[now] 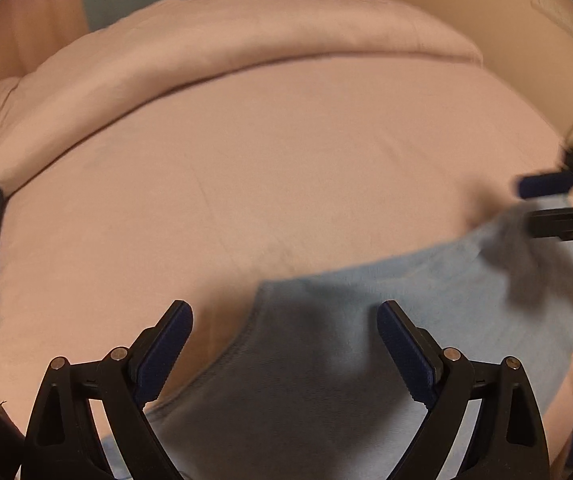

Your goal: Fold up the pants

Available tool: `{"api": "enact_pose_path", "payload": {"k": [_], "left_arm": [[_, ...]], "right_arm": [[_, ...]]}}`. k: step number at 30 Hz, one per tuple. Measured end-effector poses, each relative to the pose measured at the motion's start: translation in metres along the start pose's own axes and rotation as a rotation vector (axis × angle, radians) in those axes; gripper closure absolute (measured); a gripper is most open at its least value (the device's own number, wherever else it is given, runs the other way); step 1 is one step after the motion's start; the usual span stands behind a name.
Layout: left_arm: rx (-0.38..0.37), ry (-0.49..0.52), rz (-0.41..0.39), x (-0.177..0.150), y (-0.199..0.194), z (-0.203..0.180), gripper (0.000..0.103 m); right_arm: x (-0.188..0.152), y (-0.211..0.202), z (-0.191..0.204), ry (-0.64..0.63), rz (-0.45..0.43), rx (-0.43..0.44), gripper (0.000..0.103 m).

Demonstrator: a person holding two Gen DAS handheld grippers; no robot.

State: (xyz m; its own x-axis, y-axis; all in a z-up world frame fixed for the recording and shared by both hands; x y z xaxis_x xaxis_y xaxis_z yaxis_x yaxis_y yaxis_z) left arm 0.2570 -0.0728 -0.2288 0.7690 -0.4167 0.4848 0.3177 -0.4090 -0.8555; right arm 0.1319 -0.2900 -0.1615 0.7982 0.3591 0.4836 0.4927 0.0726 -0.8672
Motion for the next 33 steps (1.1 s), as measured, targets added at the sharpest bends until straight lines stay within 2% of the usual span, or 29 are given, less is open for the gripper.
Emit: {"api": "enact_pose_path", "payload": {"k": [2, 4, 8, 12, 15, 17, 22, 25, 27, 28, 29, 30, 31, 33], "left_arm": [[0.022, 0.022, 0.031, -0.003, 0.012, 0.002, 0.009], [0.004, 0.008, 0.032, -0.003, 0.015, 0.004, 0.009], [-0.026, -0.015, 0.025, -0.006, 0.017, 0.006, 0.009], [-0.028, -0.023, 0.024, -0.008, 0.016, -0.001, 0.009], [-0.015, -0.038, 0.016, -0.010, 0.006, 0.004, 0.009], [-0.005, -0.056, 0.002, -0.007, 0.006, 0.009, 0.009], [0.044, -0.084, -0.008, 0.000, 0.017, 0.023, 0.009], [0.033, -0.145, -0.010, 0.002, 0.025, 0.033, 0.003], [0.032, -0.162, -0.019, 0.002, 0.021, 0.035, 0.003], [0.059, -0.147, -0.034, 0.003, 0.015, 0.035, 0.003], [0.089, -0.136, -0.046, 0.003, 0.010, 0.036, 0.003], [0.115, -0.132, -0.059, 0.003, 0.004, 0.037, 0.003], [0.118, -0.137, -0.079, 0.004, -0.004, 0.038, 0.003], [0.101, -0.127, -0.100, 0.004, -0.014, 0.032, 0.003]], "right_arm": [[0.009, 0.028, 0.026, -0.093, 0.056, 0.045, 0.074], [0.012, 0.048, 0.041, -0.177, 0.119, 0.067, 0.074], [0.017, 0.060, 0.048, -0.245, 0.174, 0.133, 0.073], [0.016, 0.072, 0.053, -0.319, 0.235, 0.085, 0.073], [0.015, 0.077, 0.053, -0.347, 0.246, 0.066, 0.095], [0.017, 0.076, 0.053, -0.385, 0.225, 0.045, 0.097], [0.031, 0.076, 0.026, -0.286, 0.179, -0.026, 0.099], [0.025, 0.082, 0.024, -0.273, 0.195, -0.045, 0.098], [0.025, 0.084, 0.016, -0.214, 0.205, -0.040, 0.092], [0.026, 0.081, 0.013, -0.187, 0.204, -0.024, 0.093], [0.027, 0.071, 0.008, -0.162, 0.178, -0.009, 0.092], [0.027, 0.059, 0.001, -0.136, 0.155, -0.015, 0.085], [0.027, 0.048, -0.009, -0.110, 0.134, -0.039, 0.081], [0.021, 0.026, -0.027, -0.038, 0.099, -0.063, 0.080]]}}
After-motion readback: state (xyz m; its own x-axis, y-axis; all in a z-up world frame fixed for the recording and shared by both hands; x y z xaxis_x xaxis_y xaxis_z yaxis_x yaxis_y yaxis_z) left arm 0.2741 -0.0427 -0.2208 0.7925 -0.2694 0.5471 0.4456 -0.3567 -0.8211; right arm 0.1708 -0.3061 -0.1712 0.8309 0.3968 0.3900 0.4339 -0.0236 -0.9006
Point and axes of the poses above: each gripper's, at about its wrist camera, not at the fingertips, and y roughly the way its jaws point, z to its left, x to its top, the point moved 5 cm from there along y, roughly the way its jaws point, and after that the axes turned 14 degrees about -x, right-handed, at the moved point
